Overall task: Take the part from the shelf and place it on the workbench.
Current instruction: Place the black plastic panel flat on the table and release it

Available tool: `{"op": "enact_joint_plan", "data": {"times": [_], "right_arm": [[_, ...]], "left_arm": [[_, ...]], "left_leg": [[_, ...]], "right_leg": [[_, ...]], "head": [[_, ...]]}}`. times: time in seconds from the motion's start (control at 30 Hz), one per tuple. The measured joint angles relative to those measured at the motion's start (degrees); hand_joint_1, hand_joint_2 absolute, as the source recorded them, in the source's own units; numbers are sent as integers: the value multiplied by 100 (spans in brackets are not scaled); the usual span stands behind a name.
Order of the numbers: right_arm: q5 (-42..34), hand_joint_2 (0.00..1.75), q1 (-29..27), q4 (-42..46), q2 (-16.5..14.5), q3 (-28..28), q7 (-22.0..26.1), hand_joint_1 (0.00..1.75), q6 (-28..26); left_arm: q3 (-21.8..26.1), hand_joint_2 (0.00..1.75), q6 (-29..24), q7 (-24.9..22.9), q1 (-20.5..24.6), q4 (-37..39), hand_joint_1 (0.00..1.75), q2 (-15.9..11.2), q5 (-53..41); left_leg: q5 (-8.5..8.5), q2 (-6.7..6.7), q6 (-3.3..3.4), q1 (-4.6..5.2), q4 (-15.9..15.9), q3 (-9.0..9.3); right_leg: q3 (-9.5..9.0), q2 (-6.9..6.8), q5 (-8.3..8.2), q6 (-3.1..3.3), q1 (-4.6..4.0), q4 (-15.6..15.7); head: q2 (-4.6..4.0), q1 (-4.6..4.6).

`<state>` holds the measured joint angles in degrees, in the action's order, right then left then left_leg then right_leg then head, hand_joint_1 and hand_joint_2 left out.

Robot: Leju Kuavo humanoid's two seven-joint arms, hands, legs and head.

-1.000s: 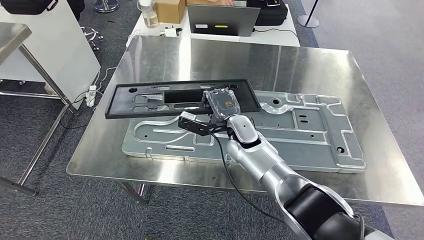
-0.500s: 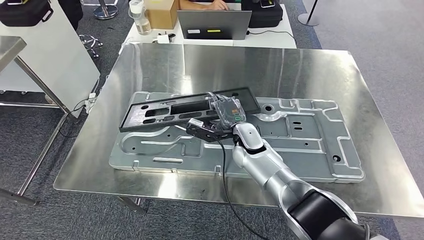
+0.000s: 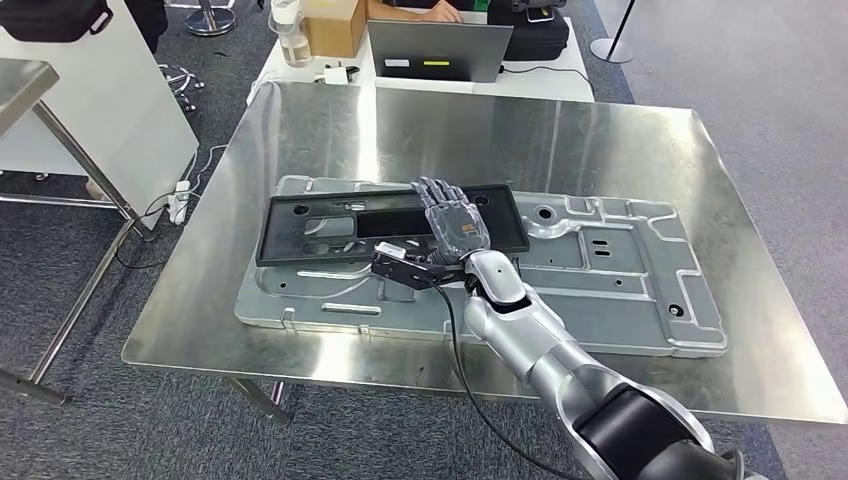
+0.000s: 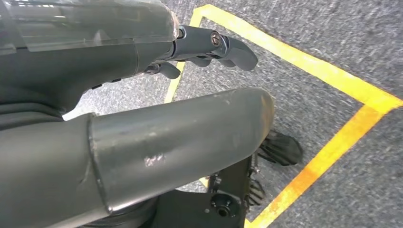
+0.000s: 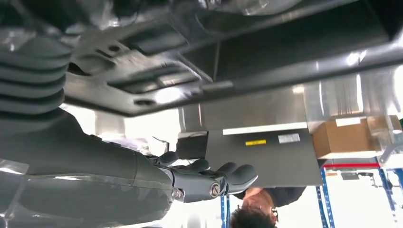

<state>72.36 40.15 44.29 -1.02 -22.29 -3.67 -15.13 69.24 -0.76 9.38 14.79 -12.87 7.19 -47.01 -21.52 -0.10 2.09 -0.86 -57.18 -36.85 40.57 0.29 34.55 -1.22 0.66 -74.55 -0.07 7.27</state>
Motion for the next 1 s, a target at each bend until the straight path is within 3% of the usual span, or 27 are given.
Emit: {"op": "enact_joint_plan", "data": {"times": [0.03,0.13,0.17,0.27,0.33,0.4,0.47,0.5,0.53,0.57,0.63,0.7,0.73,0.8,0.83,0.87,0.97,1.0], "right_arm": [[-4,175,-6,-3,-5,0,9,0,1],[-127,175,-12,41,-68,0,189,0,54],[-213,175,-27,93,-103,0,291,0,105],[-453,175,-117,373,-238,-39,490,0,327],[-559,175,-181,622,-329,-146,507,0,464],[-640,87,-237,854,-396,-268,539,0,529],[-733,0,-315,1083,-436,-372,668,0,519],[-798,0,-373,1215,-450,-426,740,0,506],[-882,0,-442,1381,-468,-494,806,0,495],[-980,0,-523,1578,-491,-570,847,0,488],[-1206,0,-681,2018,-549,-735,899,0,485],[-1463,0,-824,2495,-588,-944,971,0,469],[-1574,0,-891,2719,-595,-1062,1017,0,455],[-1699,0,-1036,3109,-587,-1315,1101,0,431],[-1724,0,-1105,3263,-578,-1424,1122,0,427],[-1741,0,-1170,3400,-567,-1518,1134,0,427],[-1763,0,-1300,3681,-533,-1672,1131,0,426],[-1765,0,-1331,3742,-520,-1705,1130,0,426]], "left_arm": [[1,0,4,0,-2,0,0,1,5],[1,0,30,1,-8,0,0,2,39],[2,0,40,2,-14,0,0,2,63],[3,0,69,15,-39,0,0,-2,140],[4,0,78,24,-57,0,0,-11,190],[5,0,86,27,-71,0,0,-15,219],[6,0,89,33,-78,0,0,-16,243],[7,0,87,42,-84,0,0,-19,261],[7,0,85,53,-92,0,0,-22,286],[8,0,84,66,-102,0,0,-24,312],[9,0,84,97,-111,0,0,-26,353],[9,0,80,130,-114,0,0,-30,395],[9,0,75,142,-120,0,0,-31,417],[10,0,63,151,-143,0,0,-25,446],[10,0,60,152,-149,0,0,-20,456],[11,0,57,155,-152,0,0,-16,462],[11,0,54,158,-164,0,0,-13,467],[11,0,53,158,-171,0,0,-13,467]], "left_leg": [[32,0,-10,-5,-9,-44],[118,-10,-81,-21,-52,-154],[146,-14,-120,-21,-59,-171],[258,-20,-255,-23,-37,-202],[116,-20,-321,-38,-137,-278],[-423,-16,-359,-48,-662,-447],[-926,-14,-383,-46,-1440,-603],[-991,-14,-384,-44,-1686,-597],[-951,-14,-377,-41,-1772,-514],[-827,-15,-359,-37,-1629,-323],[-690,-17,-301,-14,-899,275],[-757,-23,-242,19,-250,710],[-801,-26,-217,38,-116,775],[-726,-6,-150,33,-56,729],[-666,9,-99,18,-38,695],[-595,26,-49,0,-14,642],[-392,45,12,-10,-9,411],[-331,50,8,-9,-20,322]], "right_leg": [[-133,-3,-75,-15,21,126],[-910,1,-430,-14,45,1261],[-1057,11,-489,4,33,1507],[-1035,27,-580,103,0,1627],[-951,5,-683,209,19,1659],[-823,-16,-808,288,14,1669],[-662,-31,-923,314,-17,1654],[-583,-38,-973,318,-32,1639],[-505,-44,-1017,318,-45,1618],[-428,-45,-1056,315,-54,1592],[-298,-40,-1122,294,-72,1533],[-234,-42,-1190,242,-84,1501],[-225,-44,-1229,209,-85,1505],[-215,-30,-1282,142,-79,1518],[-181,-19,-1200,112,-79,1470],[-124,-8,-1013,81,-76,1332],[124,-4,-188,5,-41,356],[158,-5,-86,-12,-33,49]], "head": [[0,1],[0,-1],[0,2],[0,1],[0,-3],[0,-8],[0,-9],[0,-9],[0,-9],[0,-8],[0,-9],[0,-7],[0,-7],[0,-8],[0,-4],[0,-1],[0,2],[0,3]]}}
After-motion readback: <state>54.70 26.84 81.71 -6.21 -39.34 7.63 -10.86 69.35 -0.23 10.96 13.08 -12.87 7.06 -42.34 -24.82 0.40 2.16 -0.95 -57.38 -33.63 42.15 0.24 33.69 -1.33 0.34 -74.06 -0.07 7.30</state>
